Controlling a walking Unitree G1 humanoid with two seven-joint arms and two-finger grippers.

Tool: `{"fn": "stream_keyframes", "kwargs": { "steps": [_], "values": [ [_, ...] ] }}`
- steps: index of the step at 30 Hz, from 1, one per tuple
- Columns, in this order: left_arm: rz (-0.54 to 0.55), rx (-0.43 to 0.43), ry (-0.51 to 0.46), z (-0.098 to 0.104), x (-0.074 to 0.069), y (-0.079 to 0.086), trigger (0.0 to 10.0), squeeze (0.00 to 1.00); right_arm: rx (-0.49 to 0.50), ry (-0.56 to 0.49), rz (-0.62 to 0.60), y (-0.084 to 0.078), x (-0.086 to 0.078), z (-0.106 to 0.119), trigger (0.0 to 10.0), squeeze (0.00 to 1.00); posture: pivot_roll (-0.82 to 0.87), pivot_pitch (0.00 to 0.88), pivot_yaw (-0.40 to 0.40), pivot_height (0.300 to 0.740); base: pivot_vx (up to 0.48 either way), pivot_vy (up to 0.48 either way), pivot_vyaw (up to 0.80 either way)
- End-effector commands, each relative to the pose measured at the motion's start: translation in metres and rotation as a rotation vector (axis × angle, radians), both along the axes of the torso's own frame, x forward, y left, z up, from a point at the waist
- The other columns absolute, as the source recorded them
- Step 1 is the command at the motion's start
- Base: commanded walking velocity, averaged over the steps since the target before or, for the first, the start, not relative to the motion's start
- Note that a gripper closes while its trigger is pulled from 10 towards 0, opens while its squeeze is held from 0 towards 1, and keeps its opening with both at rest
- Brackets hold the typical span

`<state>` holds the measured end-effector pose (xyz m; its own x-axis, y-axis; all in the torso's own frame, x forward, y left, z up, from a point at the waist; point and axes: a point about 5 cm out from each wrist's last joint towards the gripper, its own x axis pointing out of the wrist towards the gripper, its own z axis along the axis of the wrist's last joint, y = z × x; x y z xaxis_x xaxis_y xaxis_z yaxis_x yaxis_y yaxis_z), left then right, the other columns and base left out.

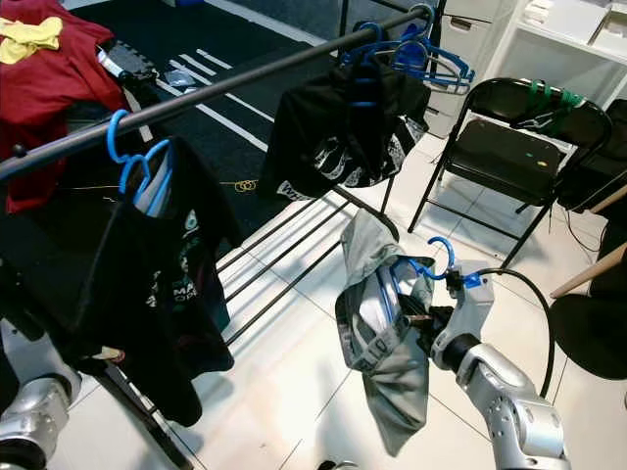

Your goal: Hang hanger

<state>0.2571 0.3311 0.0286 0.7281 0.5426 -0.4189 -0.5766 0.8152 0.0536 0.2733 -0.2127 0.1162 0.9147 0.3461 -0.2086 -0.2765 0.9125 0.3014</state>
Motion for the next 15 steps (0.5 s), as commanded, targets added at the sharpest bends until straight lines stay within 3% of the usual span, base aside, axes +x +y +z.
{"fn": "stream_keyframes", "kwargs": {
  "steps": [1,8,15],
  "values": [
    [0.084,0.179,0.121,-0.001,-0.019,0.020,10.0,0.00,0.006,0.001,-0.008,-0.002,-0.002,-0.001,10.0,0.00,-0.03,0.194,0.038,0.740,0.000,0.000,0.00],
    [0.039,0.145,0.118,-0.009,-0.013,0.000,10.0,0.00,0.005,0.006,-0.001,-0.002,-0.004,-0.001,10.0,0.00,-0.03,0.191,0.036,0.740,0.000,0.000,0.00],
    [0.043,0.145,0.116,-0.007,-0.013,0.003,10.0,0.00,-0.010,0.024,-0.007,-0.005,-0.006,-0.005,10.0,0.00,-0.03,0.200,0.037,0.740,0.000,0.000,0.00]
  ]
}}
